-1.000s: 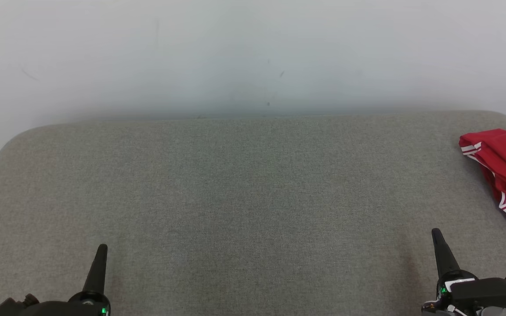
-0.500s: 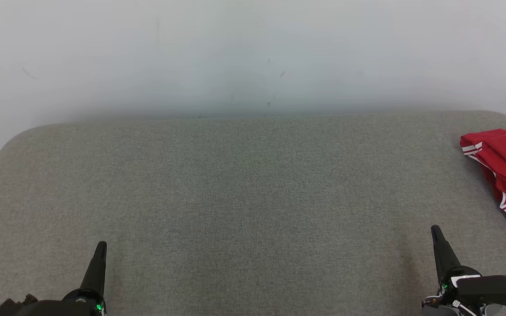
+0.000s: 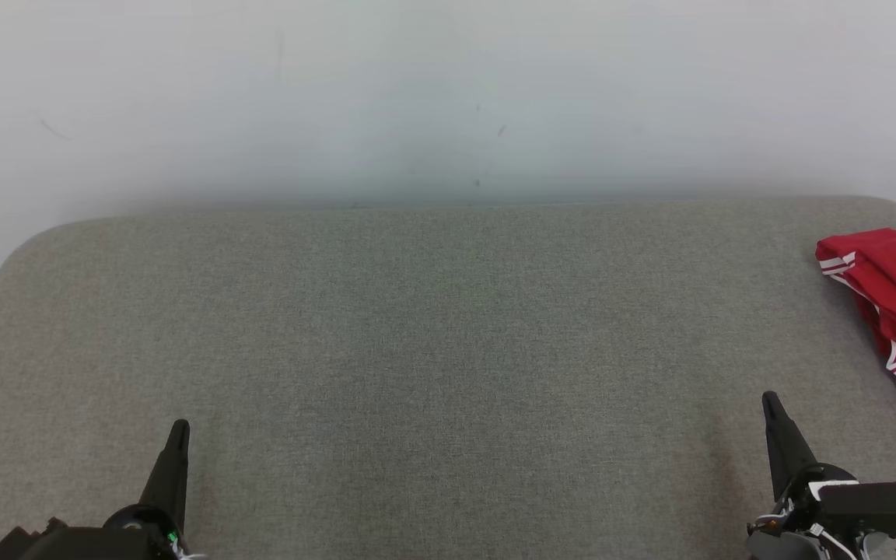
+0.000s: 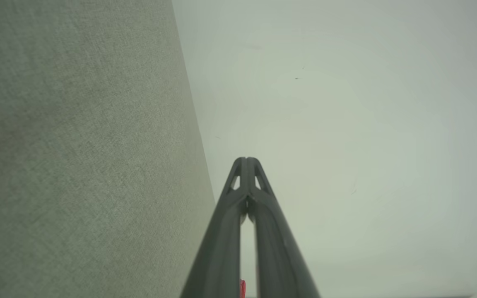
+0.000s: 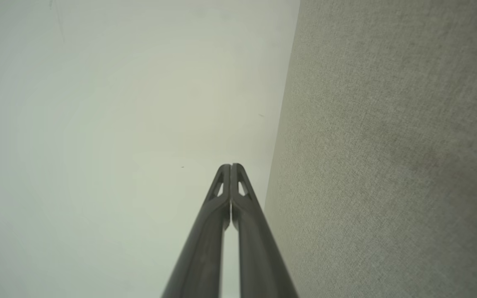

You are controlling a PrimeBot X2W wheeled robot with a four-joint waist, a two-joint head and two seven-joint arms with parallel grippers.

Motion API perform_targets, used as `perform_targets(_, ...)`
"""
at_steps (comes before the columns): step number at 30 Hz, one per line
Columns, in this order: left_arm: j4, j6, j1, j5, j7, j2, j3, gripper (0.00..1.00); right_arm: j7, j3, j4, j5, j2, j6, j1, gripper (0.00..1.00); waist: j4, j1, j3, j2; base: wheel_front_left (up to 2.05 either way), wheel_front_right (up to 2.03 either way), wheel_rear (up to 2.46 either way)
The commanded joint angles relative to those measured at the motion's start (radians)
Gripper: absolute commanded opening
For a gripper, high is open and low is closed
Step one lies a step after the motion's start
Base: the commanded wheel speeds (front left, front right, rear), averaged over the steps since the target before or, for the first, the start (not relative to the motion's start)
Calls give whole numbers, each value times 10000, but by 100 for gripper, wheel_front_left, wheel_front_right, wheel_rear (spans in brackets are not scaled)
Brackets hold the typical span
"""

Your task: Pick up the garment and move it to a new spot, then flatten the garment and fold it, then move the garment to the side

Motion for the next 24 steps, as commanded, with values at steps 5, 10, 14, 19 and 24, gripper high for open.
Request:
perform_targets(5, 41, -87, -182, -439, 126, 0, 56, 0, 135, -67, 23, 385, 49, 7, -119, 0, 6, 0, 3, 0, 0, 0, 0)
perform_targets(10, 72, -88, -204, -734, 206, -2, 77, 0, 214, -102, 46, 664, 65, 7, -162, 0, 12, 0, 7, 0, 0, 0, 0)
perform_targets(14, 66, -80, -173, -694, 204, -1, 74, 0, 200, -99, 43, 619, 64, 7, -149, 0, 12, 0, 7, 0, 0, 0, 0)
perform_targets(19, 64, -81, -172, -693, 203, -1, 72, 0, 205, -104, 43, 612, 66, 7, -150, 0, 12, 0, 7, 0, 0, 0, 0)
perform_targets(24, 64, -81, -171, -694, 203, -1, 71, 0, 210, -109, 44, 604, 70, 7, -151, 0, 12, 0, 7, 0, 0, 0, 0)
